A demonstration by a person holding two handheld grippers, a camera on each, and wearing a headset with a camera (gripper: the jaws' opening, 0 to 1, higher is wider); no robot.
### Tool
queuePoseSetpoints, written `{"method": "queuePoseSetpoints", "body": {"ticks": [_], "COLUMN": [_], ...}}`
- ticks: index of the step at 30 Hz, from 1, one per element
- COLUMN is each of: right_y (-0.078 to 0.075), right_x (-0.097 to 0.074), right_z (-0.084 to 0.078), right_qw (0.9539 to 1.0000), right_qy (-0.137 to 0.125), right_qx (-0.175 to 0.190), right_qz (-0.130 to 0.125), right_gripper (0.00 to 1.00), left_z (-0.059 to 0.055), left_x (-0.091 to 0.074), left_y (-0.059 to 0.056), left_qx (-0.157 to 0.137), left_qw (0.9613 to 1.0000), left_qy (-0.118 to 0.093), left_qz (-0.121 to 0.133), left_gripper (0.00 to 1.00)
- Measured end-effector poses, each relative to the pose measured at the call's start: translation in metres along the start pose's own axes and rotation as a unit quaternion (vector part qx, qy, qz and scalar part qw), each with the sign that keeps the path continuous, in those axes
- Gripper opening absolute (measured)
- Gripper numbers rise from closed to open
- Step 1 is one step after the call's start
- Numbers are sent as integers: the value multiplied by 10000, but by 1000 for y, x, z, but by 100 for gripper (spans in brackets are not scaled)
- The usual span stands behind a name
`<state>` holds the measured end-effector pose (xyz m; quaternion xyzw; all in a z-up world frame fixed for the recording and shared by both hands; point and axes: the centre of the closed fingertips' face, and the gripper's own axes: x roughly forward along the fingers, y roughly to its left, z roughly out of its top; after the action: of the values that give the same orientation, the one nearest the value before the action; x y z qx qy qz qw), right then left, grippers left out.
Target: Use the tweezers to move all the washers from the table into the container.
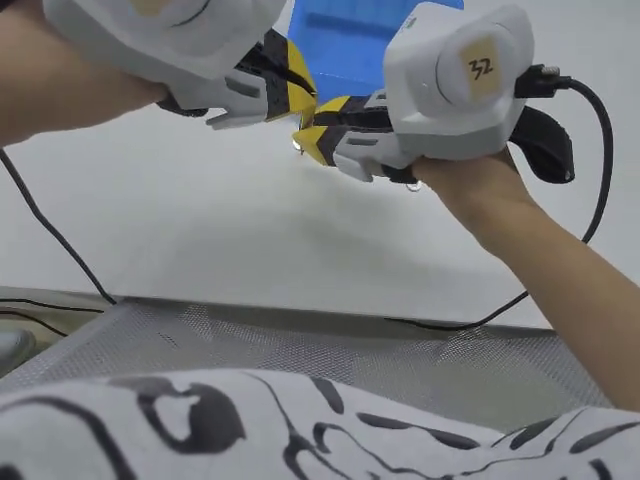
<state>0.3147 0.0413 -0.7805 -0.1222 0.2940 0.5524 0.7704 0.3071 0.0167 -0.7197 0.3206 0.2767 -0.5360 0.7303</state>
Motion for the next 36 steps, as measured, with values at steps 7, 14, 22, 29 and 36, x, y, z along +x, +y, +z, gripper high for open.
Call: {"method": "queuePoseSetpoints", "body": {"ticks": [7, 14, 22, 29, 36], "right_y": [-1, -2, -2, -2, -3], "right_x": [0, 0, -1, -3, -6], "right_z": [1, 2, 6, 10, 13], "right_qw": [10000, 10000, 10000, 10000, 9999], "right_qy": [-18, -23, -44, -87, -100], "right_qx": [48, 51, -1, -34, -70], "right_qz": [-17, -22, -44, -35, -51], "right_gripper": [7, 7, 6, 6, 6], "left_z": [0, 0, -2, -6, -3], "left_x": [0, -1, -1, -1, -3], "left_y": [2, 6, 4, 5, 6], "left_qx": [46, 86, 207, 198, 215], "left_qw": [10000, 9999, 9997, 9997, 9997], "left_qy": [15, 4, 120, 156, 95], "left_qz": [28, 78, 53, 72, 60], "left_gripper": [0, 0, 0, 0, 0]}}
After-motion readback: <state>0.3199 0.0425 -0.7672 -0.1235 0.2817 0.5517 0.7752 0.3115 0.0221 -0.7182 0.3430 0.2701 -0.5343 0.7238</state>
